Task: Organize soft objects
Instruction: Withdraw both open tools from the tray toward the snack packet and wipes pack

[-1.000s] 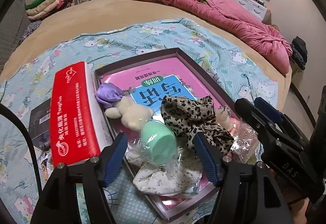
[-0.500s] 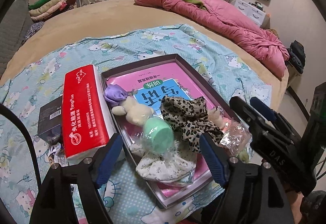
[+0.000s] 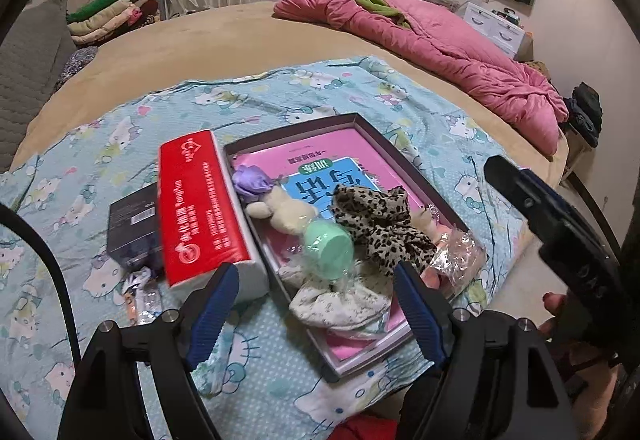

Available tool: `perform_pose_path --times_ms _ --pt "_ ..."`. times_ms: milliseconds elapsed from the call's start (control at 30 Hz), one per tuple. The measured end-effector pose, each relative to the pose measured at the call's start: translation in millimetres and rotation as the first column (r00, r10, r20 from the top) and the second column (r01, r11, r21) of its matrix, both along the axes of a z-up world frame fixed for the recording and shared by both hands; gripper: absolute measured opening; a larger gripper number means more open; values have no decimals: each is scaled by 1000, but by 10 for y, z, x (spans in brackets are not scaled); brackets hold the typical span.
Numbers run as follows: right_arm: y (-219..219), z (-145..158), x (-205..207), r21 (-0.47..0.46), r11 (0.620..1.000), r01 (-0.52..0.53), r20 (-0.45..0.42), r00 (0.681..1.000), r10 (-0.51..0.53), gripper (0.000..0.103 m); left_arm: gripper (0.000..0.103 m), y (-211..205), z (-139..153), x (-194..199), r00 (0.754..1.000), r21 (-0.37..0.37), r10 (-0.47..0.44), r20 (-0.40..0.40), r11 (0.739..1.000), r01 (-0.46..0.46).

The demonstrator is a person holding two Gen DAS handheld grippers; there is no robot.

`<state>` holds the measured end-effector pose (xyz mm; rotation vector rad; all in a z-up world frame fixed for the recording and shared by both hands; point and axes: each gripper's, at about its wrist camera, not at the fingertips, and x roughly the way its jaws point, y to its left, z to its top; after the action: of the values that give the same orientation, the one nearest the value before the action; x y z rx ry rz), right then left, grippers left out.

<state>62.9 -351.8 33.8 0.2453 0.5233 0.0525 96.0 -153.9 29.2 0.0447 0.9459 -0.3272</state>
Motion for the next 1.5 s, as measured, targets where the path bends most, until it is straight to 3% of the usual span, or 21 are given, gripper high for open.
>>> perform_pose_path --times_ms 433,733,1000,1267,1500 --pt "707 319 -160 -10 984 -179 -4 984 179 80 79 739 159 -144 992 -15 128 11 992 -128" --pt "1122 317 -243 -29 960 -278 -43 960 277 80 79 1366 171 -214 968 -22 249 -10 968 -249" --pt "1519 145 -284 -49 930 -365 -114 927 358 80 79 1821 -3 -194 943 -36 330 -44 943 -332" --pt "1875 -200 -249 -66 895 -441 -209 883 420 80 79 1935 -360 -110 937 -49 334 -103 939 -340" --pt "2076 -615 -82 -39 887 -461 -323 846 425 80 79 1969 -757 110 928 -82 328 -179 934 -346"
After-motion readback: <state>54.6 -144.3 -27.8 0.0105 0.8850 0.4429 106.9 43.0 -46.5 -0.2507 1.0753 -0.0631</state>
